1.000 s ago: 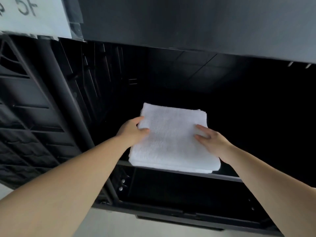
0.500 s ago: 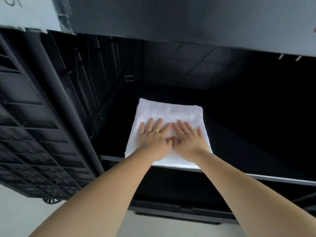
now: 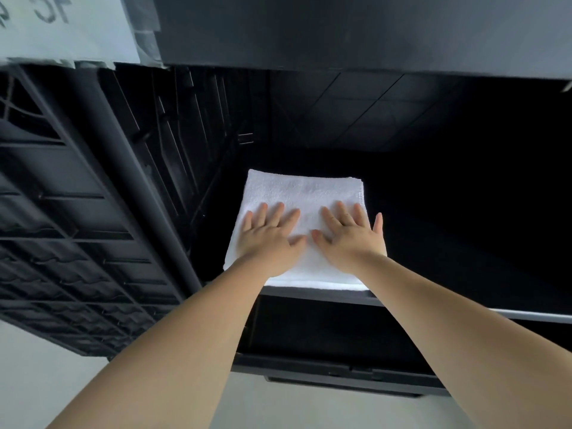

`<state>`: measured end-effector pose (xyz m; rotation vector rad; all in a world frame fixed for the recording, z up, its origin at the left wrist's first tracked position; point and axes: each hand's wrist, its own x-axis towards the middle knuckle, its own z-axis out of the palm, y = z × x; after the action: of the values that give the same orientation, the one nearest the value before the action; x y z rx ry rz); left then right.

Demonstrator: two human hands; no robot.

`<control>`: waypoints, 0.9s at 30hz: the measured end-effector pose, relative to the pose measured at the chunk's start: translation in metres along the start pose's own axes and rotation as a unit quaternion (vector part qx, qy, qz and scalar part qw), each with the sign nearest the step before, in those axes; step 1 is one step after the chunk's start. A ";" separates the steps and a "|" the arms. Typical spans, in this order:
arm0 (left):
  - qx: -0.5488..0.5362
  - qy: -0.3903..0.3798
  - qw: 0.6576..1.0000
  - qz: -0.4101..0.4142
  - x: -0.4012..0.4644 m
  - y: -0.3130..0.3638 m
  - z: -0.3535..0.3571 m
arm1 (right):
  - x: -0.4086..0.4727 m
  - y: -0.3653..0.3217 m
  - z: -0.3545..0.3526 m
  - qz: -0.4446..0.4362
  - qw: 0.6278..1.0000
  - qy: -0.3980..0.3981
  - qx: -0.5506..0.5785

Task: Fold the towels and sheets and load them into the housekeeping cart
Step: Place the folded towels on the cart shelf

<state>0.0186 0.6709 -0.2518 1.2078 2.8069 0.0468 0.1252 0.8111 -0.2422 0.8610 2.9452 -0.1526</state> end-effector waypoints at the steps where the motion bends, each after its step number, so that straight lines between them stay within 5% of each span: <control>1: -0.002 0.010 1.000 0.000 -0.001 0.001 0.001 | -0.002 -0.005 0.000 -0.012 1.000 0.014 -0.008; 5: -0.012 0.058 0.998 0.002 -0.008 0.005 0.002 | -0.024 -0.018 0.009 -0.054 0.998 0.027 0.029; 13: -0.008 0.034 0.999 -0.024 -0.046 -0.020 -0.002 | -0.056 0.000 0.012 0.009 0.999 0.026 0.027; 19: 0.046 0.085 0.993 0.065 -0.084 -0.030 0.012 | -0.071 0.004 0.017 -0.044 0.998 0.038 0.018; 27: 0.029 0.077 0.996 0.023 -0.062 -0.047 0.006 | -0.046 -0.019 0.017 -0.027 0.998 0.048 -0.019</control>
<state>0.0280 0.5937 -0.2567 1.3362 2.9304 0.0656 0.1539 0.7687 -0.2530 0.8054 3.0520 -0.0584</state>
